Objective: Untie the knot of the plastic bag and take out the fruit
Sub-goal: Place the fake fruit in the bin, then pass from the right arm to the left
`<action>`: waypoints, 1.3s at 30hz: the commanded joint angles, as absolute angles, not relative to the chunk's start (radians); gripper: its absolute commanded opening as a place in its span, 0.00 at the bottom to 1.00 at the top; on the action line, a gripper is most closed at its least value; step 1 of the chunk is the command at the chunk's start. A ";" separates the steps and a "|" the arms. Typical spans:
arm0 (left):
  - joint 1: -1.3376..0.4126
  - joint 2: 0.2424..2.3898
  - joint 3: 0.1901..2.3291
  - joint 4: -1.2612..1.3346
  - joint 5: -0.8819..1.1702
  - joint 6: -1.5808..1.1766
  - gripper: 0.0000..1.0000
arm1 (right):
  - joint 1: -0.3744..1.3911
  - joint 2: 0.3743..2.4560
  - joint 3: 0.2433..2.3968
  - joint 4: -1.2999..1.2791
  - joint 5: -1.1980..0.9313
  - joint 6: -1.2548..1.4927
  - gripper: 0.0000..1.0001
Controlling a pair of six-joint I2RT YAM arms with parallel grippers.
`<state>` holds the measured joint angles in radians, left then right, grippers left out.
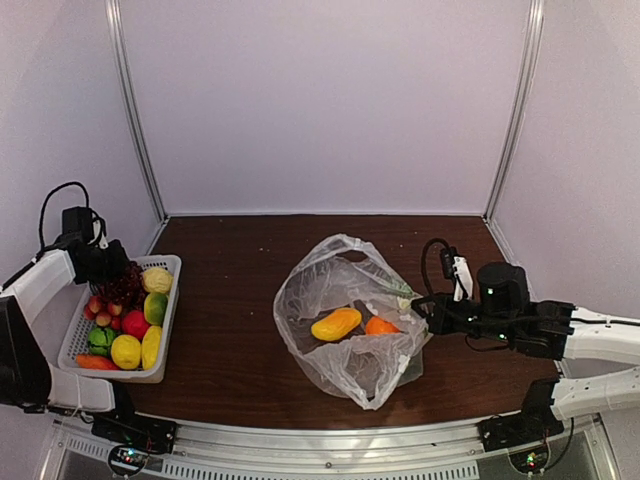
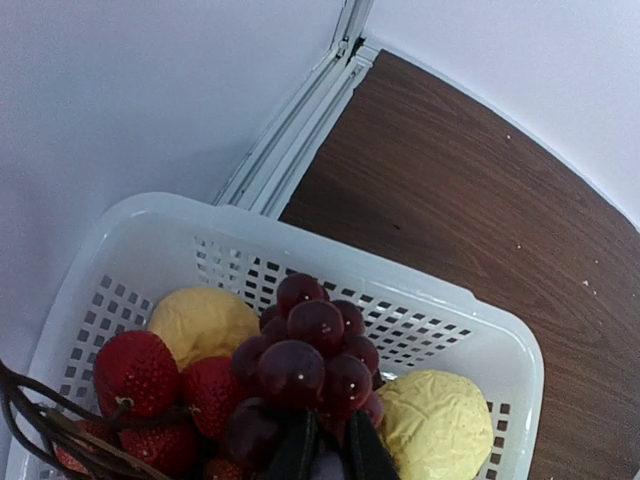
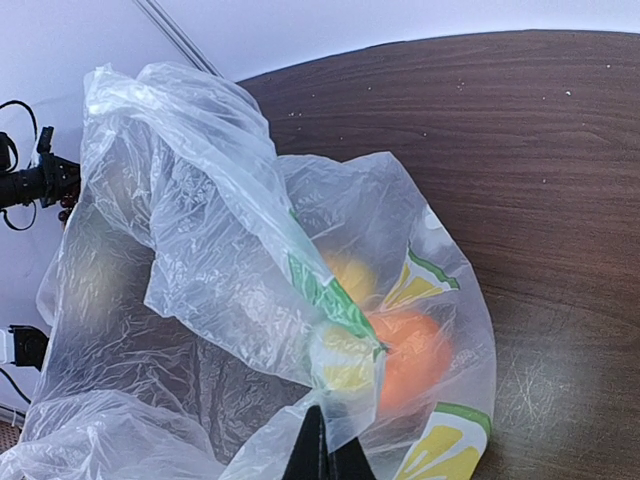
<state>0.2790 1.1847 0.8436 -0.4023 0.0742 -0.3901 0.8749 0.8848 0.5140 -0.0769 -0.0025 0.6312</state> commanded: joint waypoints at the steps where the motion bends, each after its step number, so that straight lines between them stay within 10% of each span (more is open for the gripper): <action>1: 0.283 1.192 0.829 -0.443 0.057 -0.366 0.00 | 0.879 0.859 0.488 -0.072 0.008 0.628 0.00; 21: 0.283 1.221 0.820 -0.481 0.099 -0.358 0.37 | 0.878 0.833 0.481 -0.076 0.011 0.635 0.00; 31: 0.283 1.098 0.809 -0.471 -0.016 -0.363 0.85 | 0.879 0.830 0.483 -0.079 0.012 0.636 0.00; 39: 0.244 1.023 0.806 -0.422 -0.021 -0.323 0.98 | 0.879 0.826 0.490 -0.087 0.008 0.633 0.00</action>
